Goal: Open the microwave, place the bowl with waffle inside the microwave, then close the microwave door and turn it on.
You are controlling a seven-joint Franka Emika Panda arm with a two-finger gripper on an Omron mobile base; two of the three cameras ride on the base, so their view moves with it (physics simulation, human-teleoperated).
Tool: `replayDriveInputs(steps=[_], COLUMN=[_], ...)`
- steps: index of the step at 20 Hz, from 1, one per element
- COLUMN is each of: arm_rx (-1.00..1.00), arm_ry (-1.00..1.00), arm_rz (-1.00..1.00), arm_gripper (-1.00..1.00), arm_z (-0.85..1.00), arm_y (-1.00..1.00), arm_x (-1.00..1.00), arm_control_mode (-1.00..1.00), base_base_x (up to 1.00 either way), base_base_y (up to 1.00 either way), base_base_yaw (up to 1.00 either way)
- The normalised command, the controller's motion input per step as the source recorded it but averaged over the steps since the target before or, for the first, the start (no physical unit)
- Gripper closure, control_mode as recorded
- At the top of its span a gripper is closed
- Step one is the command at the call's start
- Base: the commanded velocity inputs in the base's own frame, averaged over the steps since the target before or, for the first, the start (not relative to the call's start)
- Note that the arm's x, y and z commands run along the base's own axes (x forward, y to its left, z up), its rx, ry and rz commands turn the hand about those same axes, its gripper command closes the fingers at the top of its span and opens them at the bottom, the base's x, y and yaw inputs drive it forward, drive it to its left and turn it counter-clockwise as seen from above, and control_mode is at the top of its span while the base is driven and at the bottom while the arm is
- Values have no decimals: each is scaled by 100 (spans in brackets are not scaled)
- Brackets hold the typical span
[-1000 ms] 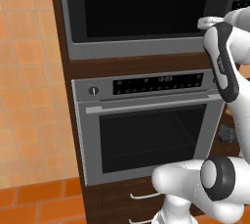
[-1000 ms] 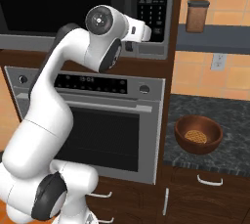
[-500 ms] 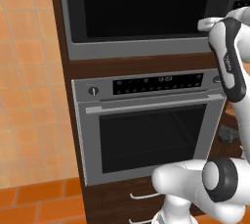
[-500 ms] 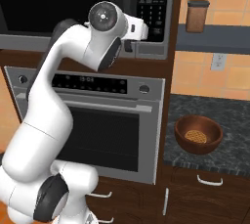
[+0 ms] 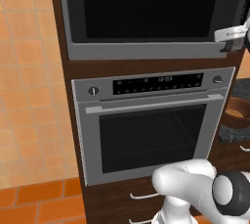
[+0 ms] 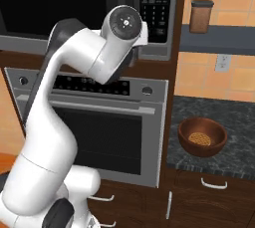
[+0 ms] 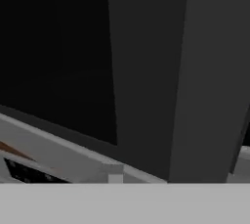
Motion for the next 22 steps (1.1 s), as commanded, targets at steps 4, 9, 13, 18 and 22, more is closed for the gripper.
replayDriveInputs(steps=[4, 9, 13, 18, 22], arm_rx=[-4, -9, -10, -14, -18], arm_ry=[18, 22, 20, 23, 26], arm_rz=[21, 21, 20, 16, 13], arm_gripper=[100, 100, 100, 100, 100], arm_z=[28, 23, 6, 1, 0], arm_y=[100, 100, 100, 100, 100], arm_x=[-100, -100, -100, -100, -100], arm_control_mode=[-100, -100, -100, -100, -100], base_base_x=[0, 0, 0, 0, 0], base_base_y=[0, 0, 0, 0, 0], base_base_yaw=[0, 0, 0, 0, 0])
